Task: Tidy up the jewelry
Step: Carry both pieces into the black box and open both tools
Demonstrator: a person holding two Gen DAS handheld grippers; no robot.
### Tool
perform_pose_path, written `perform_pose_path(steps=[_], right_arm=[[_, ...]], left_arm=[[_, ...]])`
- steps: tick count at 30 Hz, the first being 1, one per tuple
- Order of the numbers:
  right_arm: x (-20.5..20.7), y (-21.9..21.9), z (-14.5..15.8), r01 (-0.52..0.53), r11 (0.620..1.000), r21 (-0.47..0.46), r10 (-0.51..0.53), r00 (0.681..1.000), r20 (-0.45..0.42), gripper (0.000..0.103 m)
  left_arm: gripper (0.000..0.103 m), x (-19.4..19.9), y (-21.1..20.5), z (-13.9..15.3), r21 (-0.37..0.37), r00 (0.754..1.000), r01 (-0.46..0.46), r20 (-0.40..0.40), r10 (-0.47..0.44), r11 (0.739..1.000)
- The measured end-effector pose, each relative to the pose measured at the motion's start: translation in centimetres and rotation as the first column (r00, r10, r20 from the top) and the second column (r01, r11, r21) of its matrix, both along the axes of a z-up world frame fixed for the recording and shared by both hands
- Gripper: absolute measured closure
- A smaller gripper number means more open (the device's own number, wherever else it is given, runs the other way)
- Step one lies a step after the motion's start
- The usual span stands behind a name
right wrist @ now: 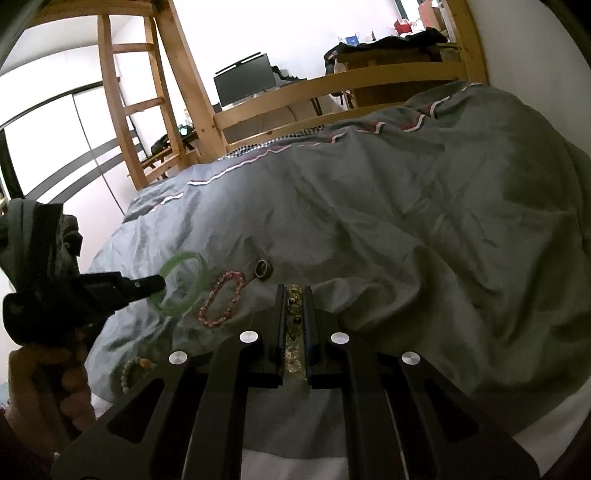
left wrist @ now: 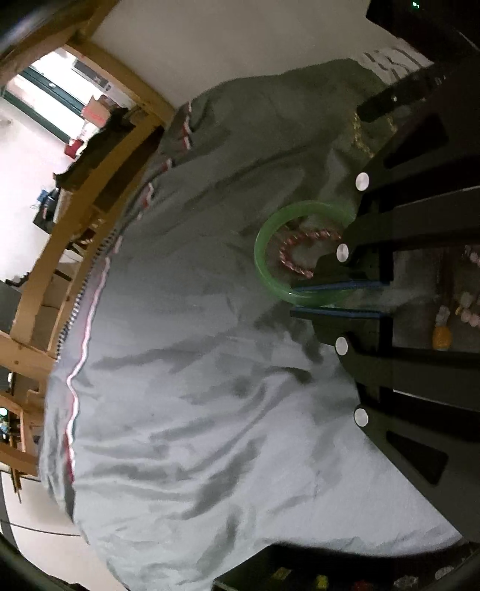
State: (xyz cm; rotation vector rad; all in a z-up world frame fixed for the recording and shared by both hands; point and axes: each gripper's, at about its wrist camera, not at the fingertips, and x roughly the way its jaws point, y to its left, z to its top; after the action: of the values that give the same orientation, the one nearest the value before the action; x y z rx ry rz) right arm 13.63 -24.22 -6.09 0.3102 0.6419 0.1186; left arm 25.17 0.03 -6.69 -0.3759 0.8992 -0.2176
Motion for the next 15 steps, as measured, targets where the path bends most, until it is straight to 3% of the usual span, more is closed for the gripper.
perform_pose_path(steps=[5,15], right_arm=[[-0.6,0.5,0.7,-0.015,1.000,0.002,0.015,1.000,0.019,0.095],[-3.8,2.9,5.3,-0.101,0.995,-0.028,0.103,0.991,0.083,0.095]], left_arm=[[0.096,-1.5,1.3,2.3,-0.009,0.999,-0.011,0.033,0.012,1.000],[0.096,-7.1,5.3,7.7,0.044,0.997,-0.045,0.067,0.042,0.998]])
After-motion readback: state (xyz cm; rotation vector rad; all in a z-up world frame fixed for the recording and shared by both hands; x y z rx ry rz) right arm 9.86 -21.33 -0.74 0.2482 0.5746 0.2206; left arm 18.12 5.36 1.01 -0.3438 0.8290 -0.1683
